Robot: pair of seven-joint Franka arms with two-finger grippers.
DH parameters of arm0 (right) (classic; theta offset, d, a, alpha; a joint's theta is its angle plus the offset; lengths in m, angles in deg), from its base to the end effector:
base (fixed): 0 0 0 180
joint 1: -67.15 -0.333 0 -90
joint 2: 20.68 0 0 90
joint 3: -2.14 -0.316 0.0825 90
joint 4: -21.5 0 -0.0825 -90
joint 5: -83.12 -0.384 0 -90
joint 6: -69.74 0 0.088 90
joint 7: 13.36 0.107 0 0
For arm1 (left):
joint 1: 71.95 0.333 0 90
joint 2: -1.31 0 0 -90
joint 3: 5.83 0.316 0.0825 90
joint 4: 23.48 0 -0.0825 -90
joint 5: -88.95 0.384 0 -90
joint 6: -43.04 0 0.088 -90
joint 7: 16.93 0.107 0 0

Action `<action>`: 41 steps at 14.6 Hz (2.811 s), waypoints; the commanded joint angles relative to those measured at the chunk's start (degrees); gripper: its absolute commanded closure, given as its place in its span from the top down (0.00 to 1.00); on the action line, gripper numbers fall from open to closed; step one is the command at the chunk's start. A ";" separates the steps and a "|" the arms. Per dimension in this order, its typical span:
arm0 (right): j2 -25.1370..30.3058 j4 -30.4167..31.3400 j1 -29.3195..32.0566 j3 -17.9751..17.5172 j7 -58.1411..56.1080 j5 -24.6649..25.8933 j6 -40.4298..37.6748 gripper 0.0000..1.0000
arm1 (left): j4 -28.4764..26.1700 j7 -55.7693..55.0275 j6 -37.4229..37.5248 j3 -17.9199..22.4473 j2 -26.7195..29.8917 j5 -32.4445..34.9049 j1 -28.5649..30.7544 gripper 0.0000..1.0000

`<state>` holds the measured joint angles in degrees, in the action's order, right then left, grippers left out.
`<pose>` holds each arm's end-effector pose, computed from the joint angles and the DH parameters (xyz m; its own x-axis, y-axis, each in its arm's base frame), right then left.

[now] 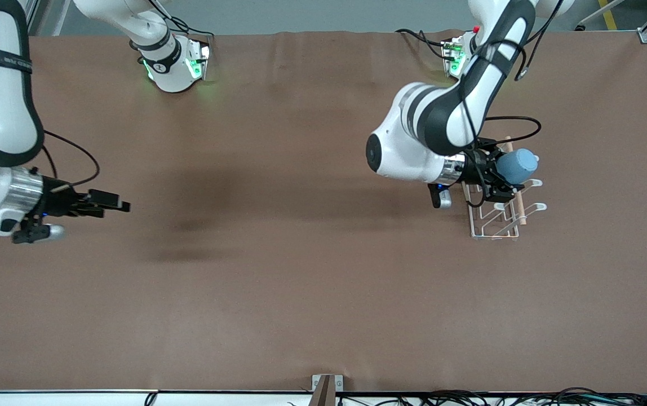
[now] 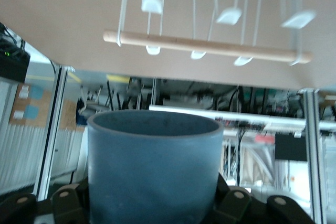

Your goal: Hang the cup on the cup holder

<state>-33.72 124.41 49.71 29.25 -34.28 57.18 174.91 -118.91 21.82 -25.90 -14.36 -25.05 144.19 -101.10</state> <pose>0.6004 -0.0505 0.4246 0.9971 0.0532 -0.0546 0.0311 -0.9379 -0.3455 0.5314 -0.2605 0.3560 0.1010 -0.3119 -0.9447 -0.9947 -0.0510 -0.0895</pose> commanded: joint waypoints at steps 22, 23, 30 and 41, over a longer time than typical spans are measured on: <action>13.19 -19.01 22.27 -25.27 18.02 27.08 -20.55 1.00 | -2.21 -19.14 -10.94 -0.78 -10.21 2.78 4.72 0.74; 15.13 -16.19 22.27 -25.27 18.02 27.08 -19.49 1.00 | -2.21 -20.11 -11.13 -0.78 -10.12 2.78 4.72 1.00; 17.43 -12.21 19.64 -22.11 18.02 26.99 -19.22 1.00 | 4.79 -24.32 -11.04 -0.78 -5.39 -6.33 6.38 1.00; 16.03 -15.02 18.58 -21.05 17.50 27.08 -19.13 1.00 | 24.42 -28.99 -11.22 -0.52 8.06 -31.58 16.49 1.00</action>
<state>-17.98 109.88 69.43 7.40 -17.07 83.22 155.72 -95.72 -5.67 -37.05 -14.63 -19.23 114.41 -84.57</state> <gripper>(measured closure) 0.000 0.000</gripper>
